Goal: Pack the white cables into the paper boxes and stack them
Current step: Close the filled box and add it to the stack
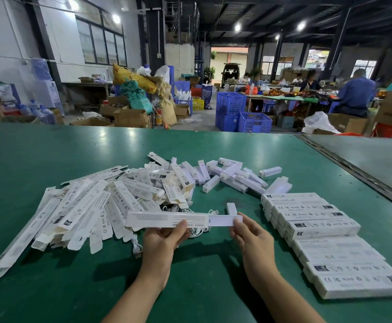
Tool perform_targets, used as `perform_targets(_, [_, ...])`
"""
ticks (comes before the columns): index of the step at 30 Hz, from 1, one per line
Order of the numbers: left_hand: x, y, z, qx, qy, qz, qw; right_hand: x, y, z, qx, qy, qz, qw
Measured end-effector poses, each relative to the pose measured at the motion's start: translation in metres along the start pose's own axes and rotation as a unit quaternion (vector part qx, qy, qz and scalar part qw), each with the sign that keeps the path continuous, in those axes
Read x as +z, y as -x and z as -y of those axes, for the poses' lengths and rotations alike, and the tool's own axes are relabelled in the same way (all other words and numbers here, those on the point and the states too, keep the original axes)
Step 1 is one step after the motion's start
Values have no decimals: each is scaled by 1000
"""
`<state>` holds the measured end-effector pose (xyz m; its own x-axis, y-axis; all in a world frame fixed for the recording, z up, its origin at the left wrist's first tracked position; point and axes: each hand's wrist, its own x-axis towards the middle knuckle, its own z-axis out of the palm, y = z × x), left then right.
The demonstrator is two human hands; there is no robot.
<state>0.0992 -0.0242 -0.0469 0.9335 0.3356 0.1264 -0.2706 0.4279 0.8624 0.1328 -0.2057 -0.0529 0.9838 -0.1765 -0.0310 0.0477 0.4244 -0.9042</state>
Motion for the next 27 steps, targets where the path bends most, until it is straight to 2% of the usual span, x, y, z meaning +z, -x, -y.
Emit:
perform_targets(6, [0,-1,1,-3,3,5,1000,2,5,0,-37,130,4,991])
perform_targets(12, [0,0,3,5,-18,18,1000,10,12,1,-1,144,79,986])
perform_targets(15, [-1,0,2,1,-15,24,1000,11,14,1,72,94,145,982])
perform_targets(19, [-1,1,2,-5,-23,41,999,13,18,9,158,54,241,956])
perform_targets(23, [-3,1,4,-16,-45,61,997,11,21,13,160,63,346,922])
perform_targets(25, [-3,0,5,-17,-40,54,998,12,21,11,147,39,326,933])
perform_targets(27, [-4,-2,3,-10,-11,22,1000,10,18,6,106,37,254,961])
